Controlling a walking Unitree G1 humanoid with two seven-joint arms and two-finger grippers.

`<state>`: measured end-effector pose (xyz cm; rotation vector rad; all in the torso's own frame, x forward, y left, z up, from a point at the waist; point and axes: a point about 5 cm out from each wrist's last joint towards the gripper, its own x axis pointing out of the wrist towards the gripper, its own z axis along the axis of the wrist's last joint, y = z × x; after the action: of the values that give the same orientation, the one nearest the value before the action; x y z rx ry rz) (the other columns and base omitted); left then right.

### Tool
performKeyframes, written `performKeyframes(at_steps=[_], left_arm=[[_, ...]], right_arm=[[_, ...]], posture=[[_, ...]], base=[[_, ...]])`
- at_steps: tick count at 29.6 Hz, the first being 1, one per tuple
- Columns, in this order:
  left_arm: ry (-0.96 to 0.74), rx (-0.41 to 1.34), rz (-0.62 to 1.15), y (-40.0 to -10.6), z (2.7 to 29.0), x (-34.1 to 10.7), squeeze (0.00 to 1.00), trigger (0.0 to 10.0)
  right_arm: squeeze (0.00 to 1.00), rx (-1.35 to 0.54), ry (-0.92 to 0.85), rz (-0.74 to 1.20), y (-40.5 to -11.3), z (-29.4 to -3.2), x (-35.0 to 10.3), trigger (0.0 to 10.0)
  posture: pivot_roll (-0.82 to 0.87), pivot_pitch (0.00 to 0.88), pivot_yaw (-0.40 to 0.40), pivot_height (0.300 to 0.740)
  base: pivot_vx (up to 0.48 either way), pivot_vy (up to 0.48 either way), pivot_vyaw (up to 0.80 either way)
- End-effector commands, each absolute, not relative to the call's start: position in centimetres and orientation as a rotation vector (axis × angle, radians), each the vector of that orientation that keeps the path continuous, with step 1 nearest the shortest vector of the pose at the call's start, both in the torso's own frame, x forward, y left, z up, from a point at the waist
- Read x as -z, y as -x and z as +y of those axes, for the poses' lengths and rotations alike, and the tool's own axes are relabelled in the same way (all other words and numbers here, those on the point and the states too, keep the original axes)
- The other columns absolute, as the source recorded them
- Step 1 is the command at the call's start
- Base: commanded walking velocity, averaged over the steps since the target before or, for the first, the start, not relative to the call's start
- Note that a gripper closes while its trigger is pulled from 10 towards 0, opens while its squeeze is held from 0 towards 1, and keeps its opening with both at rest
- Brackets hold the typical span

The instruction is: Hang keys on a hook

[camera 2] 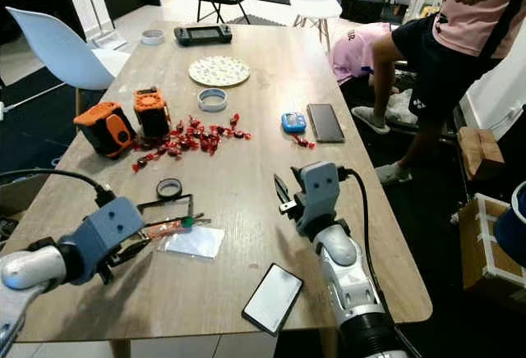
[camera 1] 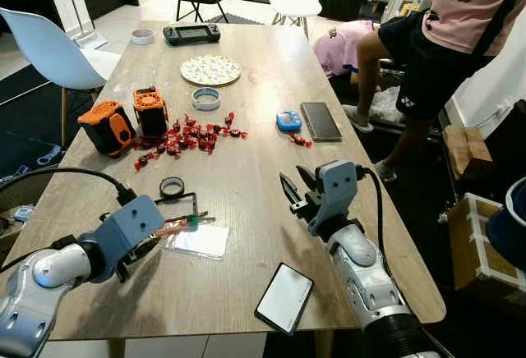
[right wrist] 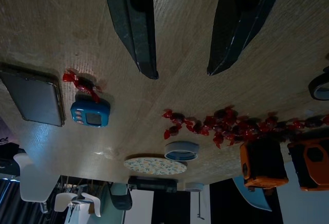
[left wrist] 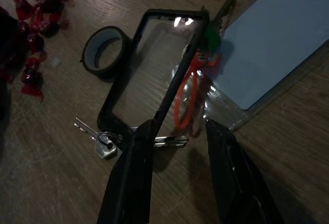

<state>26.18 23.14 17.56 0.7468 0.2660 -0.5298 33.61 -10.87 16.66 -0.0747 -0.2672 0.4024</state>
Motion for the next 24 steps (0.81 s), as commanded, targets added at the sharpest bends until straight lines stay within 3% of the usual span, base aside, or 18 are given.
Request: performKeyframes(at_steps=[1, 14, 24], left_arm=[[-0.717, 0.549, 0.254, -26.2, 22.3, -17.1, 0.0, 10.0], [-0.689, 0.511, 0.239, -26.6, 21.8, -16.7, 0.0, 9.8], [-0.673, 0.488, 0.235, -27.0, 21.1, -16.0, 0.0, 8.7]], right_arm=[[0.0, -0.39, 0.064, -0.266, -33.6, -11.2, -16.6, 10.0], [0.0, -0.391, 0.066, -0.267, -33.6, -11.2, -16.7, 10.0], [0.0, -0.395, 0.066, -0.268, -33.6, -11.1, -16.7, 10.0]], posture=[[0.14, 0.169, -0.039, 0.74], [0.14, 0.169, -0.042, 0.74], [0.13, 0.171, -0.045, 0.74]], base=[[0.0, 0.0, 0.0], [0.0, 0.0, 0.0], [0.0, 0.0, 0.0]])
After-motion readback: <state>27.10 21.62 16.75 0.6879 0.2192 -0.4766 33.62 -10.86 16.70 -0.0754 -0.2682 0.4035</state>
